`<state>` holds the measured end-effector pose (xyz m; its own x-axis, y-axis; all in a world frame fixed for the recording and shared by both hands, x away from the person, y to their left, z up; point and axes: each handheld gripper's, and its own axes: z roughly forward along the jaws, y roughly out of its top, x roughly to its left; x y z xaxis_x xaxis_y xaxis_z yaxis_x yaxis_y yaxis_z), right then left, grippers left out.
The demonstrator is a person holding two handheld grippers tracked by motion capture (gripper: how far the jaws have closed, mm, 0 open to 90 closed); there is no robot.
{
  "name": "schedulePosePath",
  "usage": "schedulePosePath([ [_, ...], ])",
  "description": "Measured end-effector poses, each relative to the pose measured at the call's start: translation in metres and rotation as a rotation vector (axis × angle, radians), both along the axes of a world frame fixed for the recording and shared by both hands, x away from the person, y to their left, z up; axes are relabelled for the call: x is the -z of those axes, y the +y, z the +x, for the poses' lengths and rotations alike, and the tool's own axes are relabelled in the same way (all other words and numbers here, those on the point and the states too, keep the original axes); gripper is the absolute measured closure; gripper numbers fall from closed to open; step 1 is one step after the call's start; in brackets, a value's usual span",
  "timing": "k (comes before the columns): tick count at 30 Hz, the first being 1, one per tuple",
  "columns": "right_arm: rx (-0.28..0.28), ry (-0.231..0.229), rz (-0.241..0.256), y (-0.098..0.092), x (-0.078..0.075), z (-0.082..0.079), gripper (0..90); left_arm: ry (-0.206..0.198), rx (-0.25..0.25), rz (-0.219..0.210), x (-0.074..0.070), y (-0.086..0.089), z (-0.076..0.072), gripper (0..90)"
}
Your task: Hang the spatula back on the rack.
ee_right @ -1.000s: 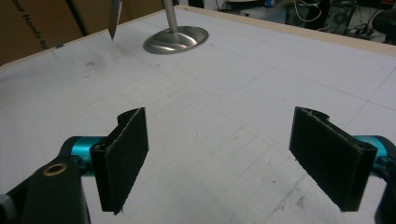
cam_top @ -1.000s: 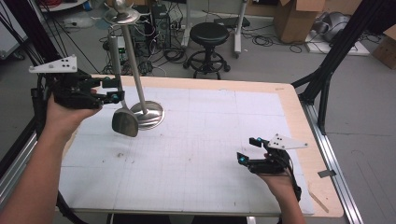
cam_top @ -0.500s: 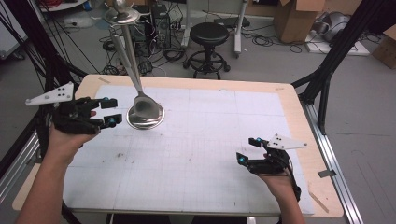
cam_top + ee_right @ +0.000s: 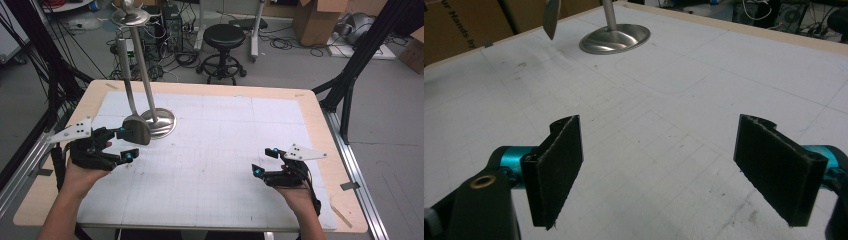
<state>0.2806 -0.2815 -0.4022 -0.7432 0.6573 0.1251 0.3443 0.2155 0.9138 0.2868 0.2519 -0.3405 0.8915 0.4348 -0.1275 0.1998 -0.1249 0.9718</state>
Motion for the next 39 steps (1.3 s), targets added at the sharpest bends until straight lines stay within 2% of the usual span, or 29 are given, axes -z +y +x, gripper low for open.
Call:
schedulePosePath([
  [3,-0.004,0.003,-0.002,0.000,0.000,0.000,18.6,-0.001,0.008,-0.007,0.008,0.001,-0.003,23.1],
  [8,-0.005,0.006,-0.009,0.000,0.002,-0.001,18.6,-0.005,-0.010,-0.006,0.015,0.001,-0.002,17.8],
  [15,0.000,0.012,-0.014,-0.003,0.006,-0.001,18.6,-0.024,-0.025,0.008,0.029,0.003,0.004,10.3],
  [18,0.004,0.019,-0.016,-0.004,0.008,-0.002,18.6,-0.023,-0.037,0.027,0.033,0.002,0.006,7.1],
  [22,0.010,0.017,-0.020,-0.005,0.009,-0.001,18.6,-0.024,-0.042,0.090,0.039,-0.001,0.008,6.1],
  [24,0.012,0.020,-0.025,-0.005,0.010,0.000,18.6,-0.017,-0.044,0.101,0.041,-0.001,0.009,6.1],
  [31,0.018,0.015,-0.030,-0.006,0.010,-0.002,18.6,0.005,-0.029,0.098,0.046,-0.004,0.013,6.0],
  [34,0.020,0.017,-0.029,-0.007,0.011,-0.002,18.7,0.004,-0.027,0.111,0.046,-0.005,0.013,6.0],
  [39,0.017,0.019,-0.030,-0.006,0.010,-0.003,18.6,0.001,-0.037,0.102,0.045,-0.003,0.012,6.0],
])
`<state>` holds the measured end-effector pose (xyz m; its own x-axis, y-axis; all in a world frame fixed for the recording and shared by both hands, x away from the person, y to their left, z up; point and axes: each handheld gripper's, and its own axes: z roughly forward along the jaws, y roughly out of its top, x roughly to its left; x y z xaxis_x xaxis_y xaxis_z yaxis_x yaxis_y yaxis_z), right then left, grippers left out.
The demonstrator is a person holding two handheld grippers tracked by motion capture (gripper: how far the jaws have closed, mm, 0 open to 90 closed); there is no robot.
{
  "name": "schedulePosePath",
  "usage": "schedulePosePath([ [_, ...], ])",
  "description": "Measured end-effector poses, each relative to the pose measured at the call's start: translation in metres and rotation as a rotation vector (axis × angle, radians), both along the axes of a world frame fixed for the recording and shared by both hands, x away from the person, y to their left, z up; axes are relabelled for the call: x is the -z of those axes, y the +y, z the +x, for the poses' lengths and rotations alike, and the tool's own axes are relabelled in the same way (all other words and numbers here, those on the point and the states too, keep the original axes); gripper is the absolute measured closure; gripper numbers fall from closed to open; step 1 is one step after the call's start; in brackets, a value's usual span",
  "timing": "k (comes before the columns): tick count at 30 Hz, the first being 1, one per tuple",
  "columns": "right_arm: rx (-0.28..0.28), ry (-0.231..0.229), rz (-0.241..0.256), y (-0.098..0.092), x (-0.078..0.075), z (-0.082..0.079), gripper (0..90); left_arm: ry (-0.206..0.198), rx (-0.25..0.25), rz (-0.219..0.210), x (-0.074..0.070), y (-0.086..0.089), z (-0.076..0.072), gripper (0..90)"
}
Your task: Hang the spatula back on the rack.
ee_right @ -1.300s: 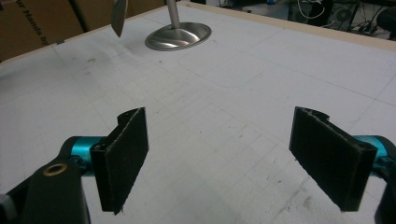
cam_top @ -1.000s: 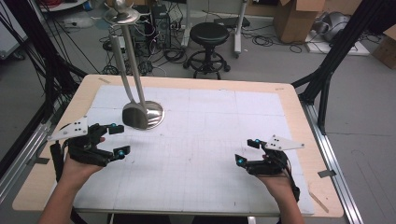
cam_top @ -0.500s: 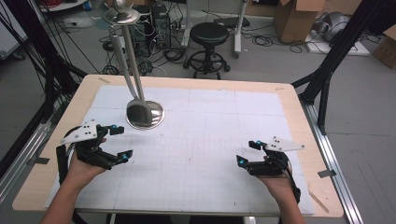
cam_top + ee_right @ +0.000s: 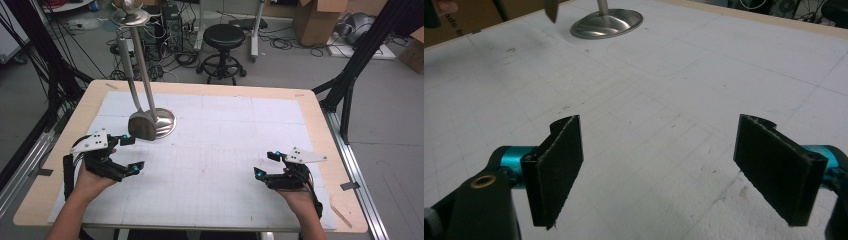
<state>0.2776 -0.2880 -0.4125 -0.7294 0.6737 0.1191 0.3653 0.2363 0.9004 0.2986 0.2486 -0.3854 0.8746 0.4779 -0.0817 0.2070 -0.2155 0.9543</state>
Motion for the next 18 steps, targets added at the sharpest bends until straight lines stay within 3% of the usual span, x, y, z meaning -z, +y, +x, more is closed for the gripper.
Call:
schedulePosePath([
  [18,-0.019,0.003,-0.006,0.0062,0.0018,0.0052,18.8,-0.001,-0.029,-0.017,0.0039,0.0092,-0.0041,6.0],
])
